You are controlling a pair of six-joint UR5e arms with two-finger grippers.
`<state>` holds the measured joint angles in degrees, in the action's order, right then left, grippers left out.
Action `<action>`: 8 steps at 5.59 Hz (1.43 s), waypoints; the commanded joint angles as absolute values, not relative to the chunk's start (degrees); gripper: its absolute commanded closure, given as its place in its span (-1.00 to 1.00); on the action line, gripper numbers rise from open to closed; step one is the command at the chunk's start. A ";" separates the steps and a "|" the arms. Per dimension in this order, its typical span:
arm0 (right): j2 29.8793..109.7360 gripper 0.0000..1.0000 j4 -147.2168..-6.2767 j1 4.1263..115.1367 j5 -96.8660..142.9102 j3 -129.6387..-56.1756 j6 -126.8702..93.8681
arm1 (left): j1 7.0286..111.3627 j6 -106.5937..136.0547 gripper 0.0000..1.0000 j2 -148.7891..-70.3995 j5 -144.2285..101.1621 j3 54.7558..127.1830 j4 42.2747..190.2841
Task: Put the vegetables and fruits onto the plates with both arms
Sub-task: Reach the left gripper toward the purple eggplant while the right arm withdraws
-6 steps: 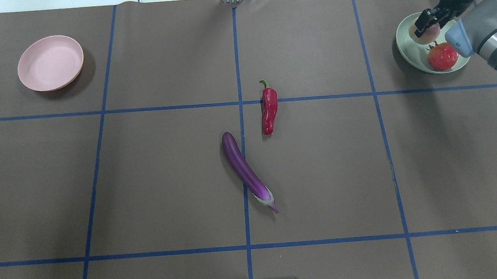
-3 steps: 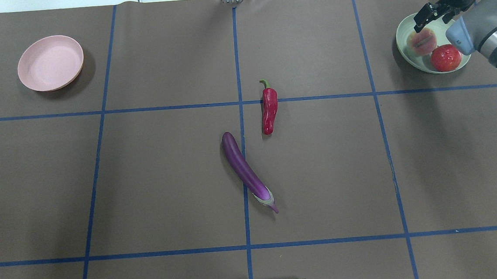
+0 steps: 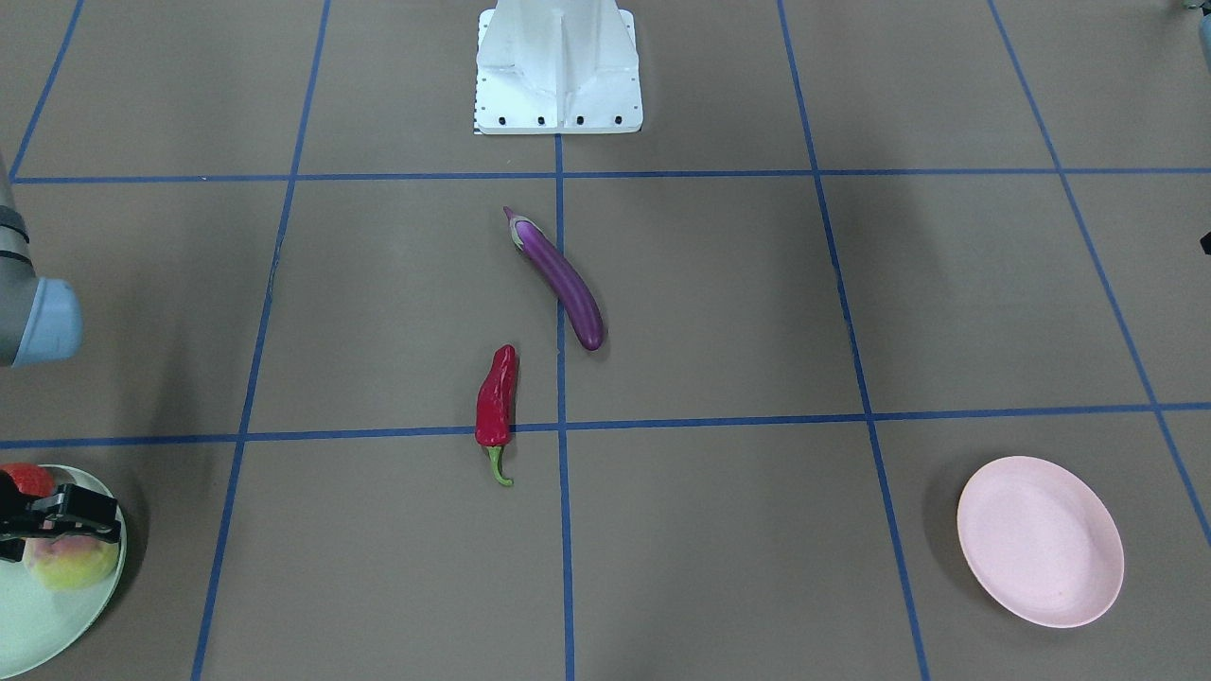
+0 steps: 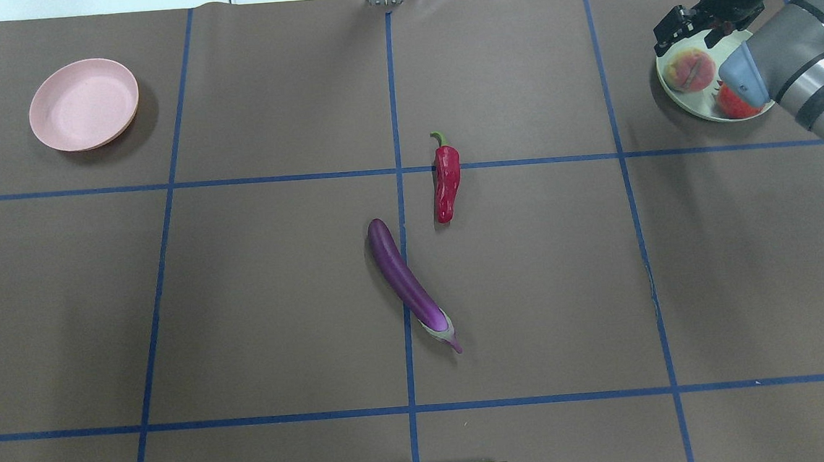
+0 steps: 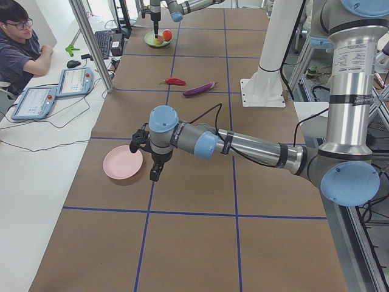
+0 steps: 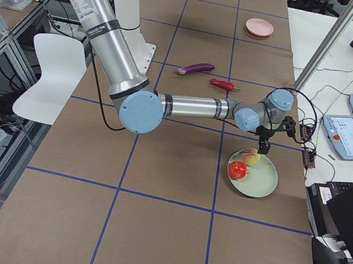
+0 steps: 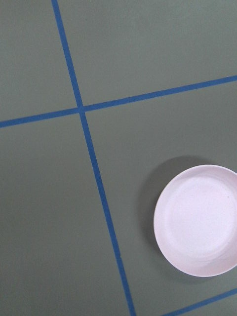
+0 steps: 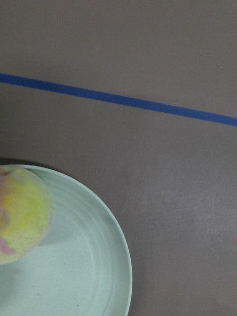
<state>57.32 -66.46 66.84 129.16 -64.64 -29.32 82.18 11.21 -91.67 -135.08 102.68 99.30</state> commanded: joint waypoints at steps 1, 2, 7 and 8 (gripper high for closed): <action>58.53 -0.99 -66.45 66.01 129.20 -66.79 -30.59 | 76.41 16.34 -1.00 -95.43 -135.70 103.70 102.36; 59.49 -0.99 -66.45 65.83 129.20 -67.93 -30.59 | 71.33 27.05 -1.00 -95.80 -135.62 105.19 105.52; 85.00 -1.00 -67.06 72.48 130.17 -91.36 -19.87 | 43.89 65.97 -1.00 -115.60 -121.04 104.86 94.94; 91.52 -1.00 -66.97 76.08 130.34 -93.49 -11.25 | 41.42 67.75 -1.00 -122.54 -120.07 104.77 84.13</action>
<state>85.03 -66.98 72.88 130.19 -90.73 -19.02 44.29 65.21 -116.28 -121.34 104.89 93.46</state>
